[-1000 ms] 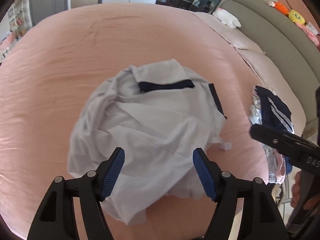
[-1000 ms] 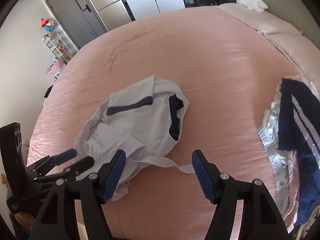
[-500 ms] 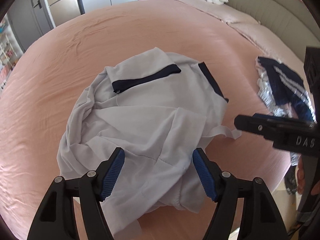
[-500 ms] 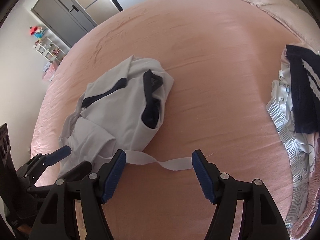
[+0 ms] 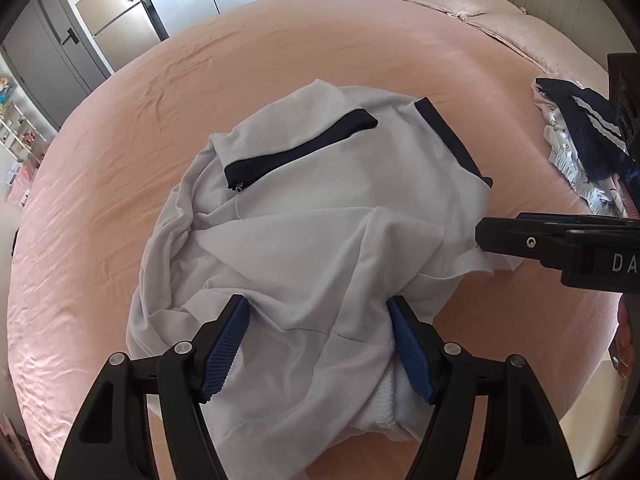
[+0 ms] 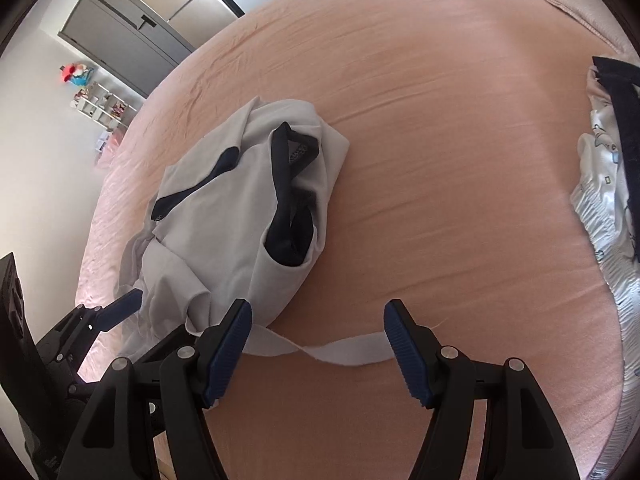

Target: Fold clothes

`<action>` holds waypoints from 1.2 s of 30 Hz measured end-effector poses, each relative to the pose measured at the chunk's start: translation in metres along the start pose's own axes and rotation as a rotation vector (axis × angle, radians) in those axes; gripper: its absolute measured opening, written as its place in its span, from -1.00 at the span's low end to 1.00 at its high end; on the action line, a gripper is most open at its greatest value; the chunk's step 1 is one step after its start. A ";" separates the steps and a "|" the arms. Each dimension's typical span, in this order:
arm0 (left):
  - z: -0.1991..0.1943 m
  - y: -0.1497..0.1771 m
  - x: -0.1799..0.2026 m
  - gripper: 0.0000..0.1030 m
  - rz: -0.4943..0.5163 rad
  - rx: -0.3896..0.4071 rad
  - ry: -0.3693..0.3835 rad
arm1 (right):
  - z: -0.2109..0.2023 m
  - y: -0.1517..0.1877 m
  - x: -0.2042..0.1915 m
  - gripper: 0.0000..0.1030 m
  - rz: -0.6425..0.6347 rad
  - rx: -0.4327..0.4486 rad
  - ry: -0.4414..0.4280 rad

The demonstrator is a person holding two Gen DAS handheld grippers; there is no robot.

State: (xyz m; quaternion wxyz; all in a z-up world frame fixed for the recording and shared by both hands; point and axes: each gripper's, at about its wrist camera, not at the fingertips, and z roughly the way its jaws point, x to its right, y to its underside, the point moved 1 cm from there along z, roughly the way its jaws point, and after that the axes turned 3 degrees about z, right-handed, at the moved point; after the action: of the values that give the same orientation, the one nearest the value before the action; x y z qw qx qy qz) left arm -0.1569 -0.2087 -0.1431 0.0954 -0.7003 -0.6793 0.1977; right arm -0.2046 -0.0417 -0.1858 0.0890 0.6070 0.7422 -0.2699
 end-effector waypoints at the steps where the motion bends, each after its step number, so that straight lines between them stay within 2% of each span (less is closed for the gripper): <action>1: -0.001 0.000 -0.003 0.35 -0.003 0.002 0.001 | 0.001 -0.001 -0.001 0.33 0.000 0.002 -0.007; 4: -0.001 0.002 -0.008 0.34 -0.024 0.013 -0.017 | 0.004 -0.006 -0.003 0.33 0.007 0.007 -0.046; 5: -0.002 0.001 -0.009 0.24 -0.033 0.017 -0.024 | 0.006 -0.008 -0.003 0.33 0.015 0.007 -0.064; 8: -0.005 0.005 -0.017 -0.20 -0.062 0.036 -0.019 | 0.013 -0.014 -0.001 0.33 0.049 0.007 -0.108; 9: -0.006 0.007 -0.021 -0.25 -0.072 0.042 -0.023 | 0.014 -0.015 -0.002 0.33 0.061 0.008 -0.126; 12: -0.006 0.010 -0.034 -0.37 -0.102 0.049 -0.028 | 0.017 -0.020 -0.002 0.33 0.086 0.018 -0.175; 17: 0.000 0.013 -0.056 -0.40 -0.150 0.036 -0.034 | 0.021 -0.021 -0.007 0.32 0.114 0.042 -0.190; 19: 0.001 0.017 -0.063 -0.41 -0.166 0.032 -0.036 | 0.020 -0.019 -0.010 0.22 0.111 0.055 -0.170; 20: 0.002 0.019 -0.067 -0.41 -0.173 0.030 -0.036 | 0.020 -0.018 -0.011 0.00 0.110 0.064 -0.157; 21: 0.005 0.020 -0.070 -0.41 -0.177 0.027 -0.034 | 0.020 -0.018 -0.011 -0.11 0.113 0.069 -0.156; 25: 0.009 0.025 -0.080 -0.41 -0.192 0.019 -0.036 | 0.024 -0.018 -0.004 -0.23 0.153 0.061 -0.168; 28: 0.012 0.030 -0.086 -0.41 -0.203 0.019 -0.025 | 0.025 -0.020 -0.004 -0.44 0.160 0.067 -0.157; 30: 0.013 0.031 -0.089 -0.41 -0.207 0.017 -0.026 | 0.024 -0.021 -0.009 -0.69 0.153 0.073 -0.155; 36: 0.010 0.036 -0.102 -0.41 -0.227 0.014 -0.037 | 0.009 -0.021 -0.017 -0.79 0.140 0.101 -0.163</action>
State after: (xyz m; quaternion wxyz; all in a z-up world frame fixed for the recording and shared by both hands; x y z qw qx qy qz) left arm -0.1277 -0.3133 -0.1513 0.1095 -0.6144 -0.7544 0.2032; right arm -0.2225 -0.0631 -0.1798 0.1369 0.6372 0.6737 -0.3485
